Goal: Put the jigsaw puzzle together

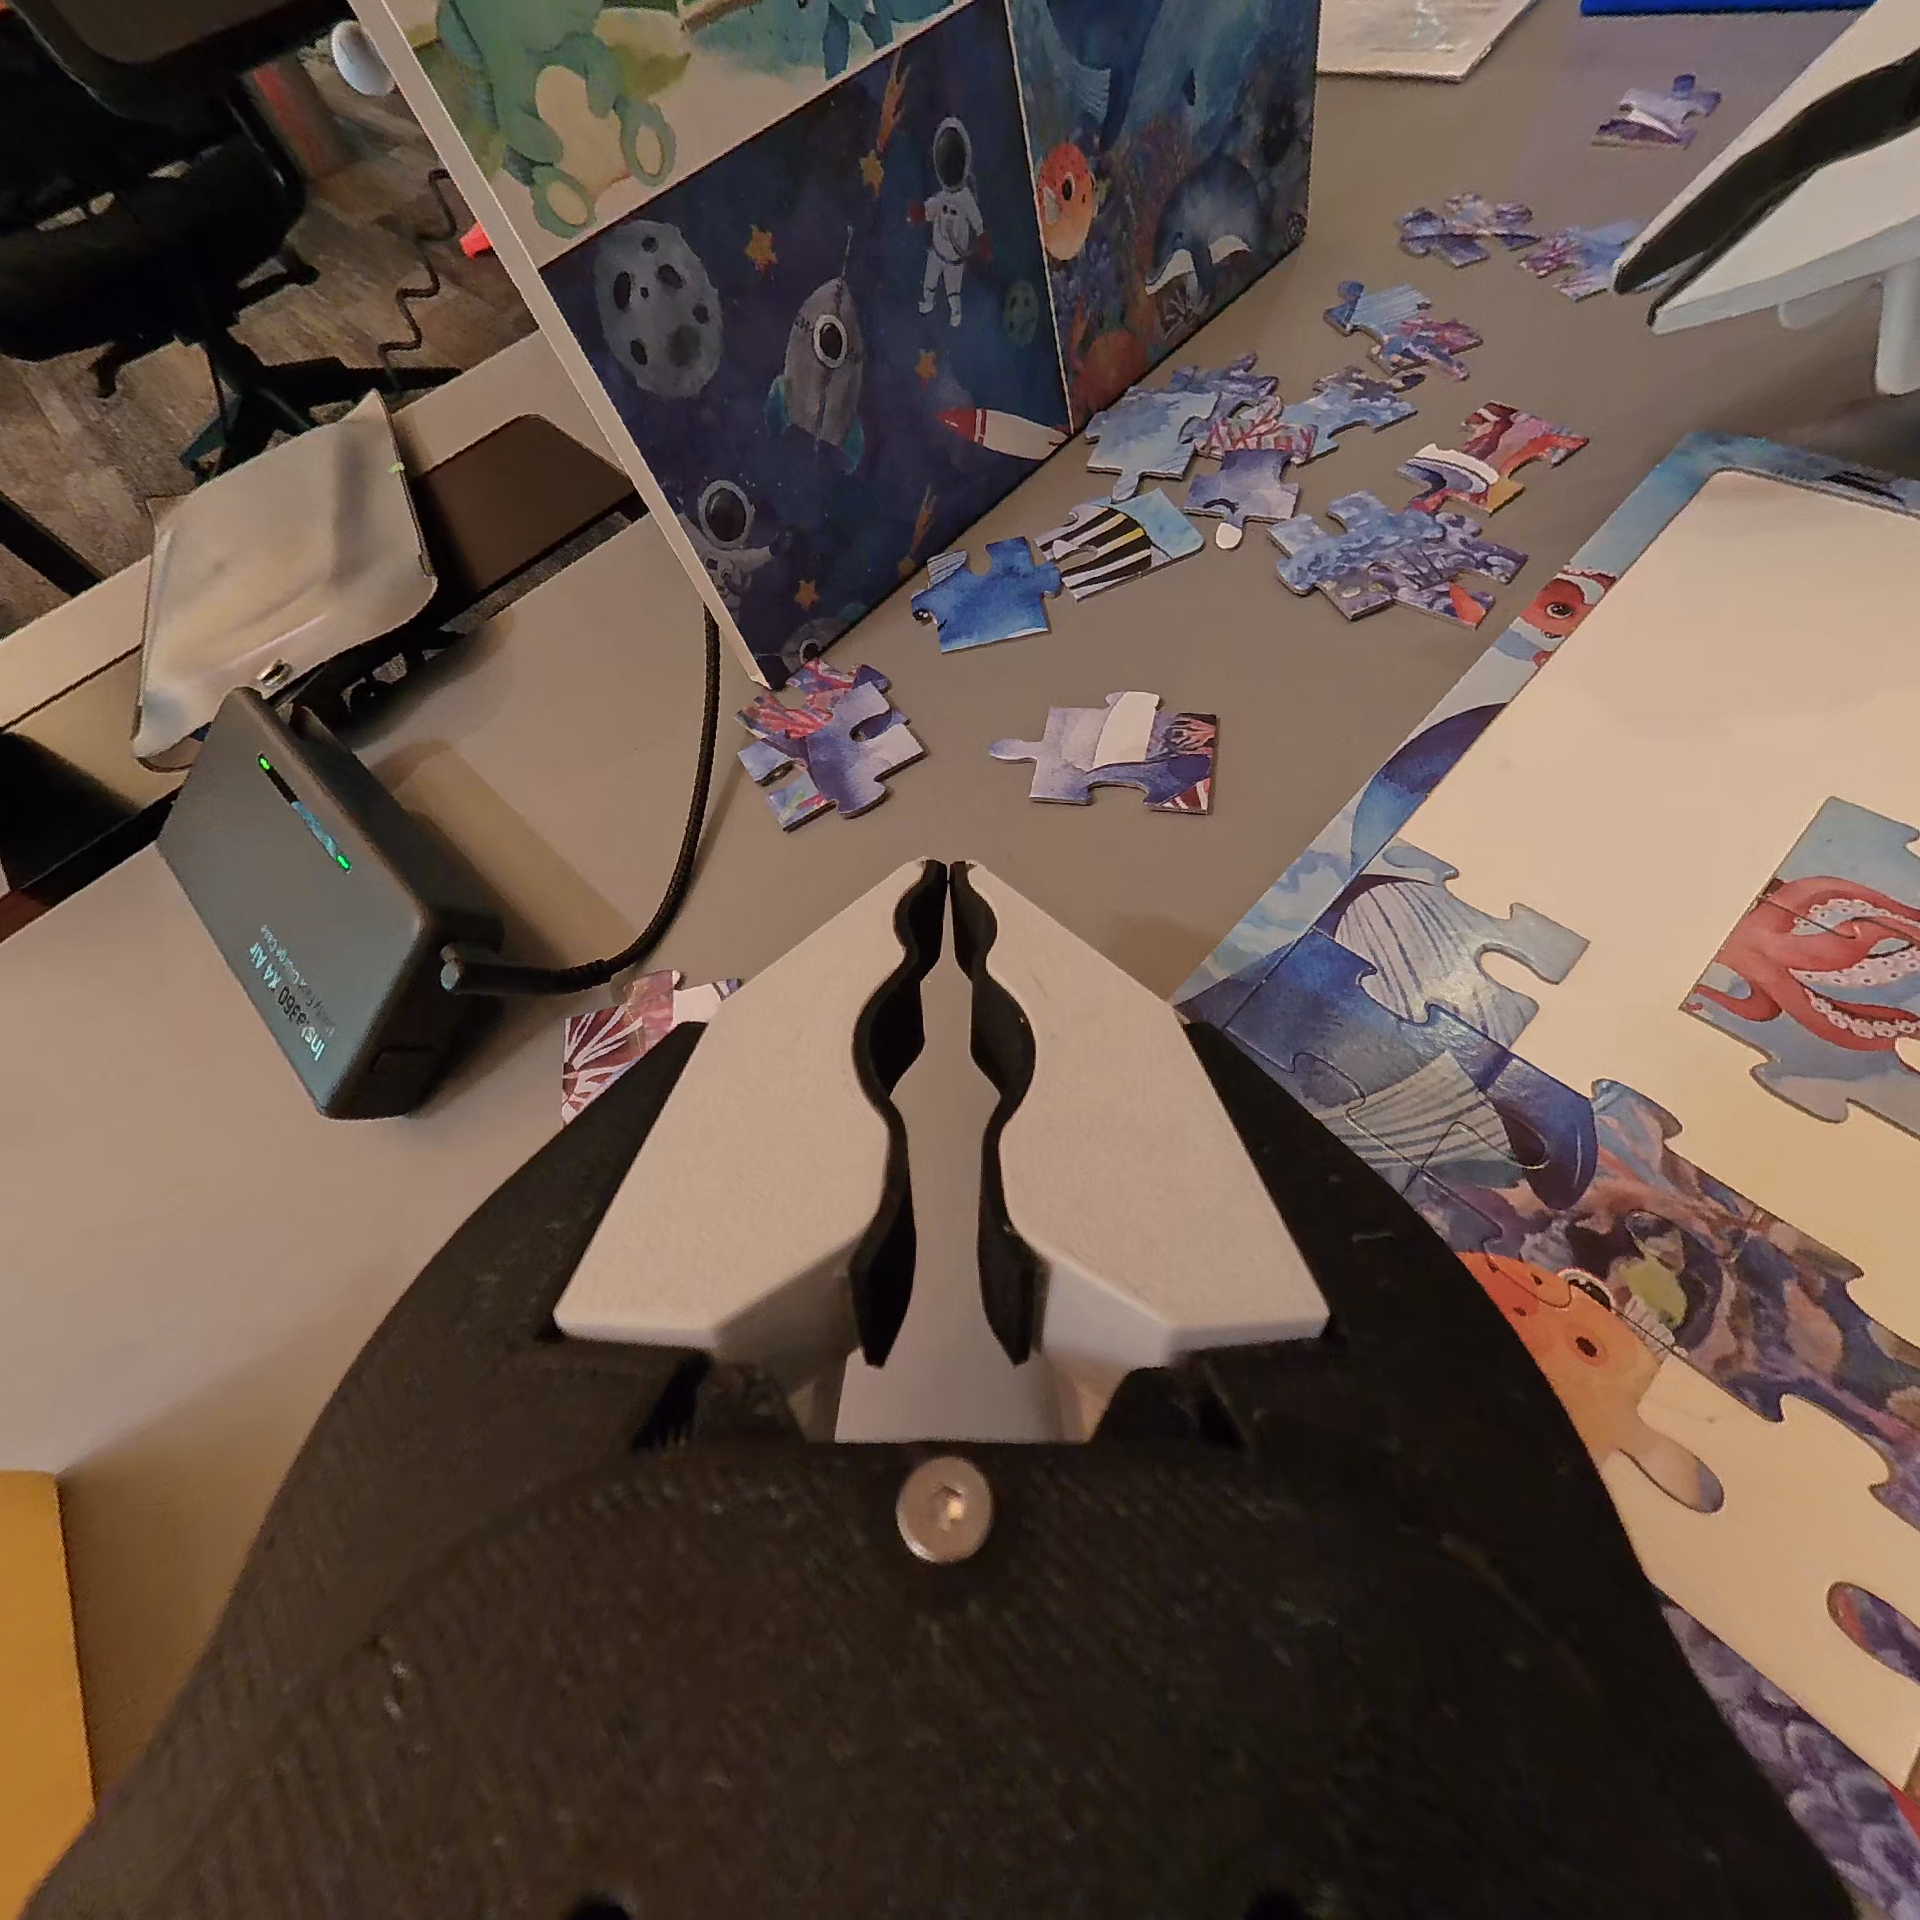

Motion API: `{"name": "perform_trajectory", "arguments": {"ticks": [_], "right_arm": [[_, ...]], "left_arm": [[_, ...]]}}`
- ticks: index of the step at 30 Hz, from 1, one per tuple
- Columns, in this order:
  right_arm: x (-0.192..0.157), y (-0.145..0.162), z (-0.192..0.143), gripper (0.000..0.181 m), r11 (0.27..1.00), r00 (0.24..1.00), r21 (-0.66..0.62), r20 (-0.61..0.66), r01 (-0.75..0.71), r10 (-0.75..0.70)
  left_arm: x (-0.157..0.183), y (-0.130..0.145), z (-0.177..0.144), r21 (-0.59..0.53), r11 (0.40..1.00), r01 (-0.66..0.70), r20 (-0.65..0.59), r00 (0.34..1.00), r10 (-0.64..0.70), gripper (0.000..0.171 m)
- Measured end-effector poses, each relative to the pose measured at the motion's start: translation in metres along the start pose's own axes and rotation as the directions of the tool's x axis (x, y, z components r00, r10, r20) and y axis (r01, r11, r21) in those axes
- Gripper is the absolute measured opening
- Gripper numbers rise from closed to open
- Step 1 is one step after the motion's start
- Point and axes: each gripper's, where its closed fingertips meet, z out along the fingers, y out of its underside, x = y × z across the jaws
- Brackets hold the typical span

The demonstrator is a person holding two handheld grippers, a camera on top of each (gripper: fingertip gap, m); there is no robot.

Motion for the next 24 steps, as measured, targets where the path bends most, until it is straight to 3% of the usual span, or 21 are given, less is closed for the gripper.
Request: {"name": "perform_trajectory", "arguments": {"ticks": [7, 13, 18, 24], "right_arm": [[-0.053, -0.007, 0.019, 0.027, 0.998, 0.993, -0.057, 0.116, 0.003, 0.003], [-0.113, 0.02, 0.049, 0.033, 0.954, 0.972, -0.284, 0.234, 0.094, -0.026], [-0.12, 0.041, 0.066, 0.036, 0.904, 0.974, -0.402, 0.218, 0.147, -0.062], [-0.115, 0.047, 0.071, 0.027, 0.89, 0.98, -0.436, 0.194, 0.134, -0.053]], "left_arm": [[0.012, 0.0, 0.001, -0.021, 0.999, -0.029, -0.043, 0.999, 0.028, 0.0], [0.061, 0.005, -0.002, -0.093, 0.987, -0.133, -0.267, 0.958, 0.104, 0.0], [0.091, 0.03, -0.002, -0.23, 0.947, -0.224, -0.405, 0.907, 0.117, 0.0], [0.094, 0.041, 0.0, -0.287, 0.922, -0.26, -0.402, 0.906, 0.13, 0.0]]}}
